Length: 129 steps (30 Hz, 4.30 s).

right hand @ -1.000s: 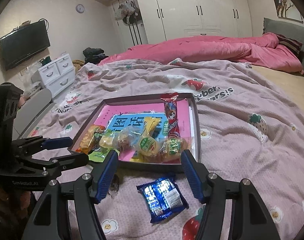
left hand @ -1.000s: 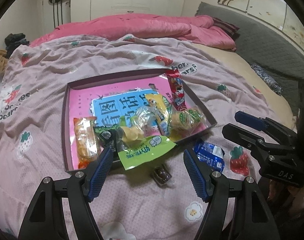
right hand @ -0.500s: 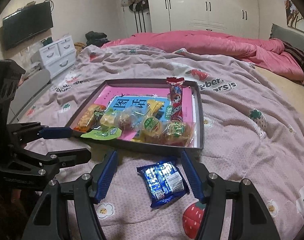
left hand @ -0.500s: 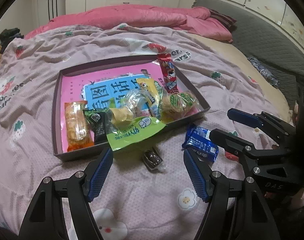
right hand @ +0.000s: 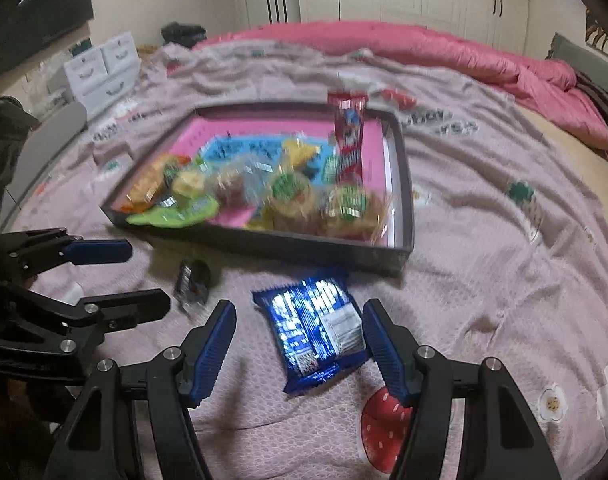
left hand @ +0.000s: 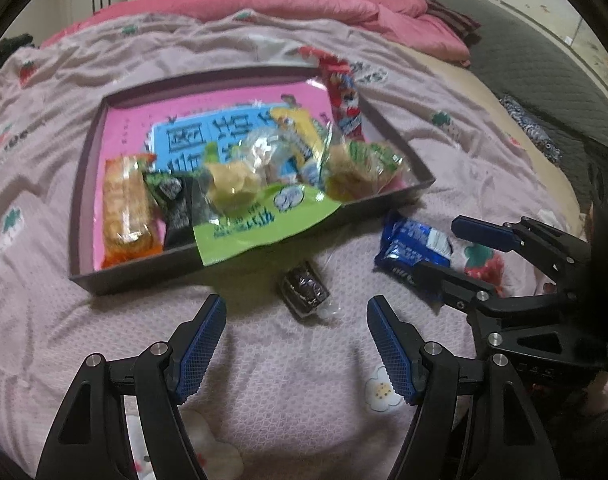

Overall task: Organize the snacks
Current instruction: 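Grasp the blue biscuit pack with the right gripper while the left grasps the dark chocolate piece, then carry the chocolate piece over the tray with the left gripper while the right carries the blue pack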

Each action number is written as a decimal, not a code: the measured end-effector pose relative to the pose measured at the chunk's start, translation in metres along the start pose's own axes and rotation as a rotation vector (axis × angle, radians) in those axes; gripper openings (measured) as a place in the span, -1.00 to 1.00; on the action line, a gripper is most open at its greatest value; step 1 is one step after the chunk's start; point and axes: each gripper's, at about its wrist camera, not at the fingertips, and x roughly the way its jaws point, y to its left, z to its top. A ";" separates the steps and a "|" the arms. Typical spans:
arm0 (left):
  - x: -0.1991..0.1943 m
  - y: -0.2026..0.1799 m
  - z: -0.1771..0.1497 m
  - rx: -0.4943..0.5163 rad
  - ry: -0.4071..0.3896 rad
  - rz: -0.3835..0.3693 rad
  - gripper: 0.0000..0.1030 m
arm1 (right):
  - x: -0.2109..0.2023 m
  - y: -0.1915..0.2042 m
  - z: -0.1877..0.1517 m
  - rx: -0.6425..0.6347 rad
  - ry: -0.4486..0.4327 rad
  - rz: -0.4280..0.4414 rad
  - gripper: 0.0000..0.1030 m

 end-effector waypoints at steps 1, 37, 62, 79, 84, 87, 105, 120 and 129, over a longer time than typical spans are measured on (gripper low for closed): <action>0.004 0.001 0.000 -0.005 0.010 -0.005 0.45 | 0.006 -0.001 0.000 -0.003 0.018 -0.007 0.27; 0.018 0.007 0.009 0.007 -0.005 -0.005 -0.32 | -0.017 -0.017 0.008 0.049 -0.118 0.094 0.02; -0.038 0.086 0.049 -0.163 -0.212 0.083 -0.32 | -0.018 -0.028 0.044 0.076 -0.270 0.106 0.02; -0.014 0.089 0.047 -0.140 -0.158 0.135 -0.32 | 0.007 -0.036 0.064 0.089 -0.271 0.087 0.02; -0.010 0.089 0.047 -0.139 -0.149 0.138 -0.32 | 0.011 -0.038 0.066 0.090 -0.270 0.091 0.02; -0.008 0.090 0.048 -0.140 -0.148 0.139 -0.32 | 0.013 -0.038 0.068 0.089 -0.272 0.090 0.02; -0.005 0.092 0.045 -0.132 -0.140 0.145 -0.32 | 0.013 -0.049 0.066 0.122 -0.265 0.071 0.02; -0.001 0.086 0.046 -0.105 -0.137 0.155 -0.32 | 0.035 -0.035 0.064 0.079 -0.208 0.060 0.02; 0.001 0.085 0.047 -0.098 -0.137 0.156 -0.32 | 0.040 -0.028 0.065 0.060 -0.221 0.074 0.02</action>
